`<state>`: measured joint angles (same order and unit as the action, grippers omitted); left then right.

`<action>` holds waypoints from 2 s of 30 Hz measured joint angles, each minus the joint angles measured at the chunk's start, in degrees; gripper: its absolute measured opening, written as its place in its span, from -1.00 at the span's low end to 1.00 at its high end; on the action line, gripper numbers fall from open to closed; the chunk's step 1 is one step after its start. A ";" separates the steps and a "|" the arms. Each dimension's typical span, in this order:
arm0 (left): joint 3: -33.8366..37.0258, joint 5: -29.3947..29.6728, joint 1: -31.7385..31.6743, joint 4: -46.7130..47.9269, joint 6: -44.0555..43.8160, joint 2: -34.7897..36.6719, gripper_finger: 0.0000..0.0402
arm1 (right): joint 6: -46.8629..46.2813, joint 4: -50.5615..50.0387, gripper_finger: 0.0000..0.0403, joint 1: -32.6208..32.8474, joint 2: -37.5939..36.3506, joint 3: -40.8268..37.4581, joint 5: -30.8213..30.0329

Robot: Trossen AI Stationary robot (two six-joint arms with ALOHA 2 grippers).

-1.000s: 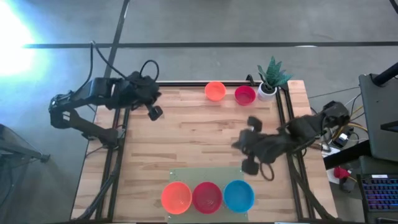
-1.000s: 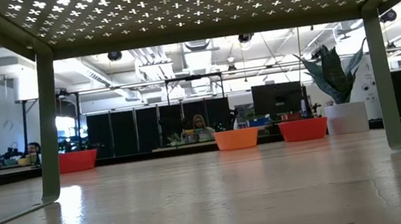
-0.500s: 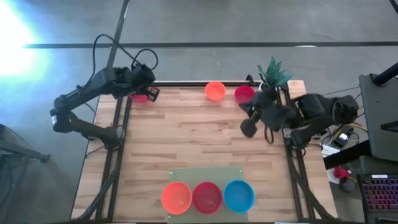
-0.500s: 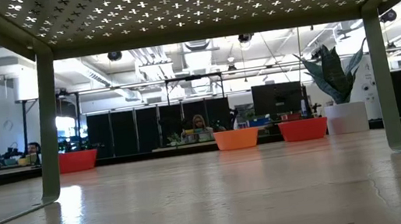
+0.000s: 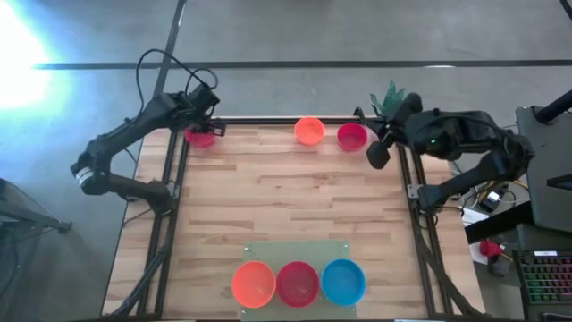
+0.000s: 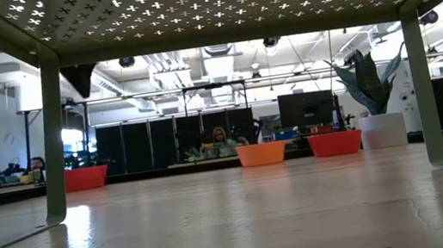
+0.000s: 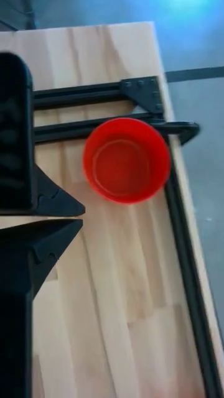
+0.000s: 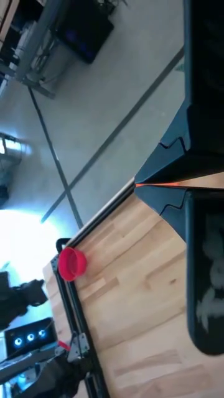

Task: Pick & Place Mini bowls
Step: Stack the left red bowl on the red bowl on the shelf

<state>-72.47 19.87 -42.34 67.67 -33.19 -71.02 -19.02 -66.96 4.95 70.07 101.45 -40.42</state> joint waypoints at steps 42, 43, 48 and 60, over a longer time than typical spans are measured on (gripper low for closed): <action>22.96 -2.41 -11.34 -39.23 15.61 -17.87 -0.62 | -9.51 3.43 -0.94 0.00 -0.56 0.00 -0.23; 22.98 -2.41 -11.34 -39.24 15.61 -18.51 -0.62 | -9.51 3.44 -0.94 0.00 -0.56 0.00 -0.23; 22.89 -2.41 -11.33 -39.47 17.79 -19.43 -0.78 | -9.53 3.43 -0.94 0.00 -0.56 0.00 -0.22; 16.39 -2.46 -8.85 -33.33 24.64 -14.18 -0.99 | -9.34 3.39 -0.94 0.00 -0.56 0.00 -0.22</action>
<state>-56.08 17.41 -51.19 34.34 -8.55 -85.20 -28.36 -63.57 4.95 69.52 101.45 -40.64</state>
